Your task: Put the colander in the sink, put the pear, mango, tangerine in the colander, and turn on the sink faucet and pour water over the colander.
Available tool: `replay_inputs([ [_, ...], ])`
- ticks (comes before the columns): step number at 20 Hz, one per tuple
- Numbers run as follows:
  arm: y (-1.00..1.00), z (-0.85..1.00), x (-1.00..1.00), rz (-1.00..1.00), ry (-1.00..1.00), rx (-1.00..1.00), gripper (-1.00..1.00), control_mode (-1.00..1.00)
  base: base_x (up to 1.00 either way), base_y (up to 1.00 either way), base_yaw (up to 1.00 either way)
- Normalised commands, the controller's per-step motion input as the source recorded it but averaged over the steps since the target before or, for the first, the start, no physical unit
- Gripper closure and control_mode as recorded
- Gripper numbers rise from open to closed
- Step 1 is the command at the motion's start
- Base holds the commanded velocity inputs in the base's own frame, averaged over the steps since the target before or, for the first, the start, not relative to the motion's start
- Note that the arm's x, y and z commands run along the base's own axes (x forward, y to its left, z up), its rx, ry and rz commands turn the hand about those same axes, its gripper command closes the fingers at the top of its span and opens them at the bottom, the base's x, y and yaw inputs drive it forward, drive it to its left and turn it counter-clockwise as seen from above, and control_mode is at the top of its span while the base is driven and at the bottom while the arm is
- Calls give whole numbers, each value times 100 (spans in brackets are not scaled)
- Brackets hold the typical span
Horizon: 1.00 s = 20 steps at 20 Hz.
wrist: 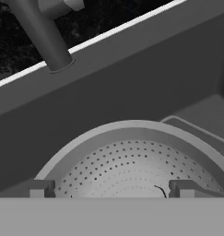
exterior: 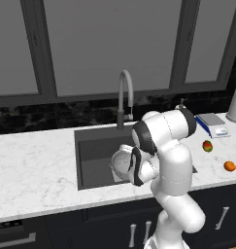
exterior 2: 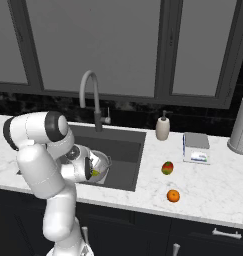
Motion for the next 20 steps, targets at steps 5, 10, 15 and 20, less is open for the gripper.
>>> replay_inputs([
  [5,0,100,-28,0,-7,0,-100,-100,0,0,0],
  [10,-8,100,-24,0,-1,0,-100,-100,0,0,0],
  [15,-58,100,-21,0,0,0,-100,-100,0,0,0],
  [20,-89,84,-38,0,7,0,-100,-100,0,0,0],
])
